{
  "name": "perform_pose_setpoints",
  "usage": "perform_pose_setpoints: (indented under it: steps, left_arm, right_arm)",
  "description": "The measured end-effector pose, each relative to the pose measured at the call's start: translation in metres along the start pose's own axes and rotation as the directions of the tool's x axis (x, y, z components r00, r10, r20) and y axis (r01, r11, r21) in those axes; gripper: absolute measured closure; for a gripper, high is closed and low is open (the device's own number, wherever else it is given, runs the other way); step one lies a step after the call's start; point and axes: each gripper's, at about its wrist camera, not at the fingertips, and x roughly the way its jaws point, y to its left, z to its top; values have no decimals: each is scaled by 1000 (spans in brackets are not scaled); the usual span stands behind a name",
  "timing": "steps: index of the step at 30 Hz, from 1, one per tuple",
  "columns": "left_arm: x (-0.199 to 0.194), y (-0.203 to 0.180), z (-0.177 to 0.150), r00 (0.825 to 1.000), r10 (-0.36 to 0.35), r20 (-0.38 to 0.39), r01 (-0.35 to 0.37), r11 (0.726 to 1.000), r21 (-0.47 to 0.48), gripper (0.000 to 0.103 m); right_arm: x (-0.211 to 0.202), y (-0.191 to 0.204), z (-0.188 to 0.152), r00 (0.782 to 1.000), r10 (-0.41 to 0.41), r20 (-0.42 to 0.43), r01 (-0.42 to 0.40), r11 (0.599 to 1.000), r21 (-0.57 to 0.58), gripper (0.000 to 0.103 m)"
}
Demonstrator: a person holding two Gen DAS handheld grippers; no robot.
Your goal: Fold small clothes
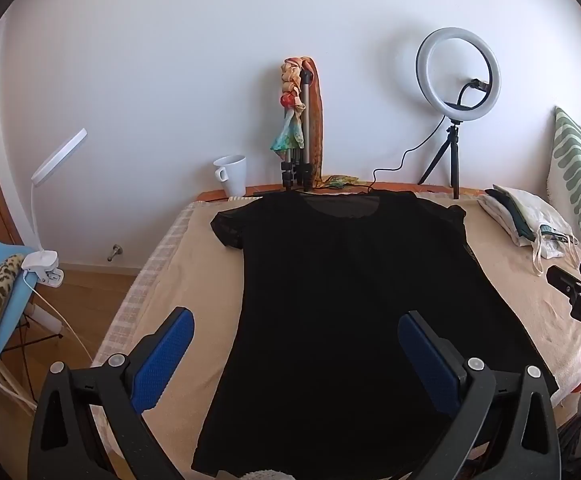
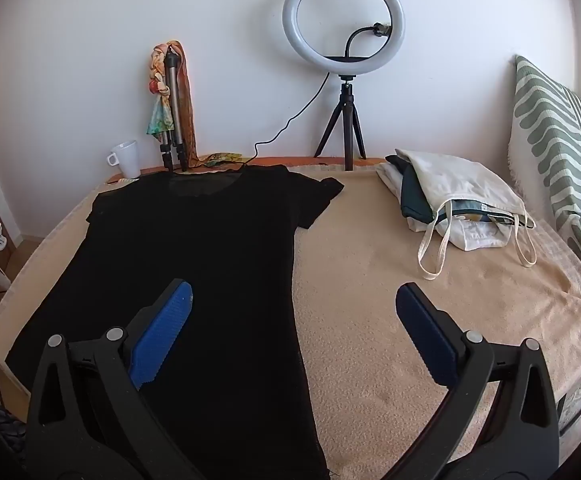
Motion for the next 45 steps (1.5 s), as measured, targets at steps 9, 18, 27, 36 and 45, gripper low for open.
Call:
perform_pose_setpoints:
  steps: [9,18,27,36,45]
  left_arm:
    - [-5,-4,2,999,20,28,-20,1000,-5,0]
    - [-4,9,5,999,17,27,-16,999,-33,0]
    - [-5,6,7,999,22,35,-21,999,-32,0]
    - [-5,7,6,999,24,40,-22,999,-30,0]
    - [-6,7,6,999,22,40,-21,999,-35,0]
  right_arm:
    - [-1,-1,1,1000,1,-6,-1,1000,3,0]
    - [-1,-1,1,1000,6,-4,-6,1000,10,0]
    - [-2,-4,2,1000,12,-6,-12,1000,15,0]
    - [-1,-4,2,1000,14,-7,-13,1000,19,0]
    - [-1,-5,2,1000,15,-8,-15,1000,23,0]
